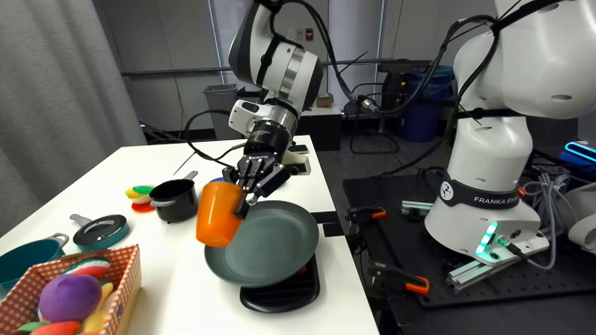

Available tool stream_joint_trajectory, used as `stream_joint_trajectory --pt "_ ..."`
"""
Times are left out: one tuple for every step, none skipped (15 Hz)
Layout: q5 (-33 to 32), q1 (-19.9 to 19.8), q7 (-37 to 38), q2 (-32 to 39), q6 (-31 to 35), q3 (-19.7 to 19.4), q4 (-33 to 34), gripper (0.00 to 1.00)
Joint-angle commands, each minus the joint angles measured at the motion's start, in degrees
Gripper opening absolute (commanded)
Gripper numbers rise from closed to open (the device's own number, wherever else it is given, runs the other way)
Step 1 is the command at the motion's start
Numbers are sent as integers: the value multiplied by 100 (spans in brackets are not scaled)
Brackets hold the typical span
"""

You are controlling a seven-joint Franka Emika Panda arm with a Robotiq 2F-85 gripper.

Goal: Pour the contents in the orange cup onto the grey plate.

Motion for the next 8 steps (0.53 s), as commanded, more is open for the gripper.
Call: stream_joint_trajectory --pt "-63 -295 -537 526 -800 -34 312 1" --pt "-120 -342 -537 595 -962 -42 383 1" --pt "-190 -368 -496 595 -1069 -51 436 1" --pt "-225 -390 -448 577 -1136 -63 485 1" --pt "-267 -432 -445 592 -1298 -76 554 1" --pt "-279 -461 -419 549 -1440 -87 599 1" --pt "-318 -478 -375 526 -1572 -97 652 1" --pt "-329 -494 -366 517 -1689 -104 699 1"
